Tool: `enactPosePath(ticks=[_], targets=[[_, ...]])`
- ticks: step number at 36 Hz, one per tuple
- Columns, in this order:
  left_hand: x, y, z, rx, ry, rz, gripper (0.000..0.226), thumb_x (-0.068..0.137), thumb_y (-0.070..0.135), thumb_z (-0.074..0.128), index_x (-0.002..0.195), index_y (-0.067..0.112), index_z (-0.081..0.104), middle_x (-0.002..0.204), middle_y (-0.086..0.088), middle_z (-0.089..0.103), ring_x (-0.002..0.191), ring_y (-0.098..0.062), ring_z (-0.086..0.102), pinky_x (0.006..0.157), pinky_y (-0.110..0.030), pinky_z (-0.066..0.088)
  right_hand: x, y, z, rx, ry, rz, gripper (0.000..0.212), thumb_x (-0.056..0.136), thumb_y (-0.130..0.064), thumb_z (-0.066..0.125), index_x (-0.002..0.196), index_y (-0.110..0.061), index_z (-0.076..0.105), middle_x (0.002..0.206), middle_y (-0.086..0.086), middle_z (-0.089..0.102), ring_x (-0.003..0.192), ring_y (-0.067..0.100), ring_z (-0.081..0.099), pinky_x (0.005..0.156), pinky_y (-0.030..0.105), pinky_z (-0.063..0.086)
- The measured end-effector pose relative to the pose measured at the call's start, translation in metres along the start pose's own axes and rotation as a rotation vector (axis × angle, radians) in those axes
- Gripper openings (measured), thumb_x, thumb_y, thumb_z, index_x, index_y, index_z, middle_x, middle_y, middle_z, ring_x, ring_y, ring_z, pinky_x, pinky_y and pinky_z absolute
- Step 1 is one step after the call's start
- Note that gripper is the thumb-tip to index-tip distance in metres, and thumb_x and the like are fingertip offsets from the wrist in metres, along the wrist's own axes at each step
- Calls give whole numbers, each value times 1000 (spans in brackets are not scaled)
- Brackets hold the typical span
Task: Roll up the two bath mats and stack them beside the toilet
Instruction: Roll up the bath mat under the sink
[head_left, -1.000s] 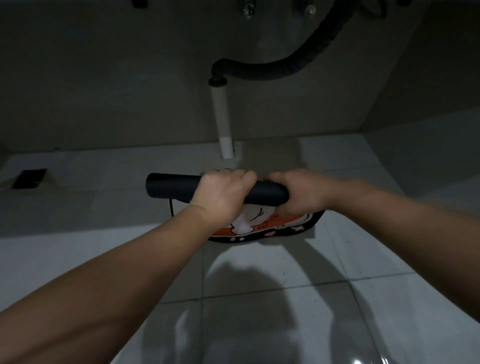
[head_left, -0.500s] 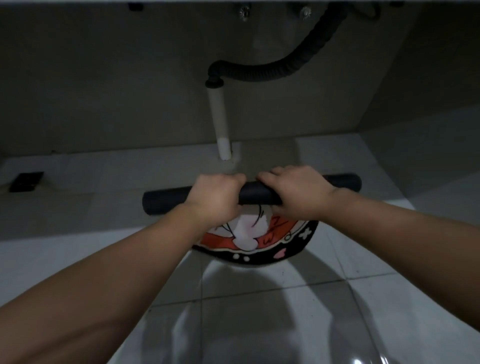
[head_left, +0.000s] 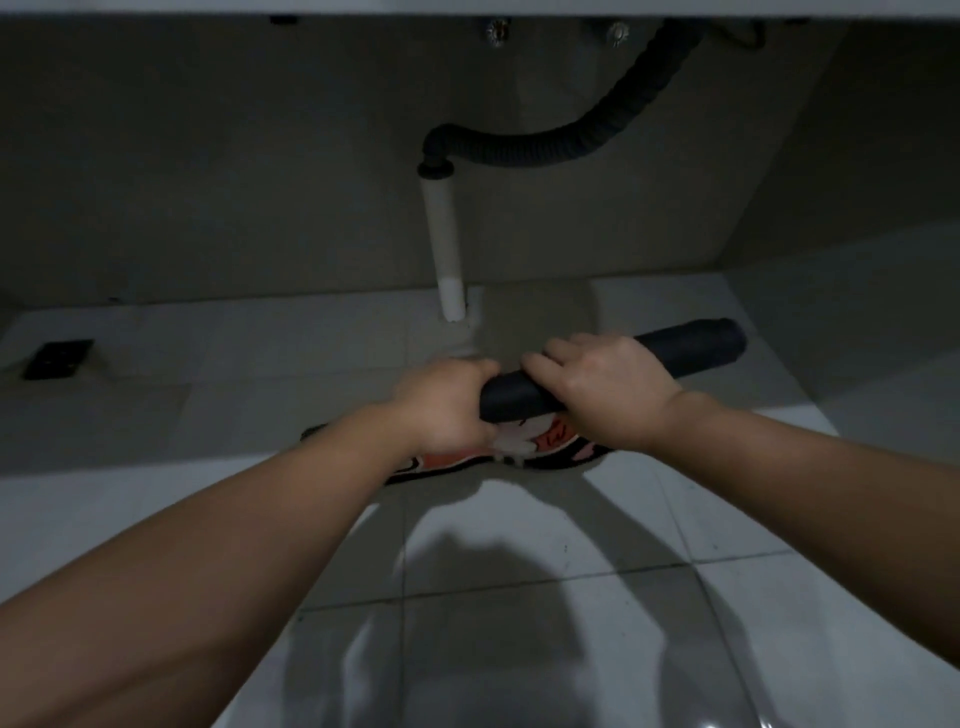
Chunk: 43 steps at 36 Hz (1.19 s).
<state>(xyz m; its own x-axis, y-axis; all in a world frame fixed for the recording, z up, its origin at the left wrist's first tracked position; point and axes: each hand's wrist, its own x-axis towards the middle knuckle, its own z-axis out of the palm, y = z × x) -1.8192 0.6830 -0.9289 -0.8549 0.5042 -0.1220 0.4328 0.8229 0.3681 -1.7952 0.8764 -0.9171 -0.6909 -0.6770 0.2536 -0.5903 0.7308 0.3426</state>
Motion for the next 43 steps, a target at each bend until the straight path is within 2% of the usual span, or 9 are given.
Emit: enactPosePath(ticks=[5,10,17,21,24,31,34,39,43], targets=[[-8,0,3,336,239,124,31,79,27,60,108,22,50,103,-2,64,93,-26,62,65,-32,39,10,1,-10,252,-356,160,39,74,-41,64,109,-27,53,95,0,64,84,25,63,63,30,40],[-10,0,8,397,338,204,36,77,28,62,111,22,49,104,1,63,91,-24,61,66,-35,47,13,10,-17,587,-573,350,41,67,-44,76,99,-25,57,88,-2,66,79,22,62,66,33,50],[0,4,-3,123,33,21,88,67,53,72,139,28,29,123,0,60,108,-25,59,82,-32,48,-2,10,-3,51,-210,74,30,77,-33,64,103,-22,54,88,1,65,73,25,64,52,30,34],[-2,1,-2,-119,-133,-46,58,66,41,80,115,22,54,106,-1,65,93,-21,61,76,-29,49,-8,6,5,-22,-3,-20,26,70,-28,66,92,-15,62,75,5,65,58,28,62,46,28,36],[-4,0,-1,-52,-94,-34,35,69,37,74,95,21,57,90,-2,65,84,-24,63,65,-28,46,-5,1,9,18,-81,-8,32,71,-28,66,100,-16,59,84,6,66,67,30,63,52,32,42],[-10,-4,7,432,287,193,36,76,33,63,107,21,49,105,-1,63,92,-26,62,65,-33,42,11,11,-5,587,-618,271,50,65,-42,77,107,-27,53,96,-1,66,85,22,63,71,34,52],[-8,-3,10,408,295,189,44,75,37,65,113,22,49,109,0,62,95,-25,61,69,-35,47,10,13,-7,600,-569,315,42,67,-45,75,101,-29,56,91,-1,68,83,23,64,69,33,52],[2,3,0,162,58,36,70,68,54,71,126,26,43,121,0,62,105,-26,61,81,-36,51,-2,13,0,119,-249,81,38,77,-37,62,110,-22,51,97,3,66,81,28,64,58,33,41],[1,1,2,-35,-20,7,56,67,47,75,114,26,52,110,0,66,95,-23,62,75,-33,51,-8,12,9,59,-128,14,40,76,-35,66,110,-19,53,95,5,65,77,28,64,54,32,37]])
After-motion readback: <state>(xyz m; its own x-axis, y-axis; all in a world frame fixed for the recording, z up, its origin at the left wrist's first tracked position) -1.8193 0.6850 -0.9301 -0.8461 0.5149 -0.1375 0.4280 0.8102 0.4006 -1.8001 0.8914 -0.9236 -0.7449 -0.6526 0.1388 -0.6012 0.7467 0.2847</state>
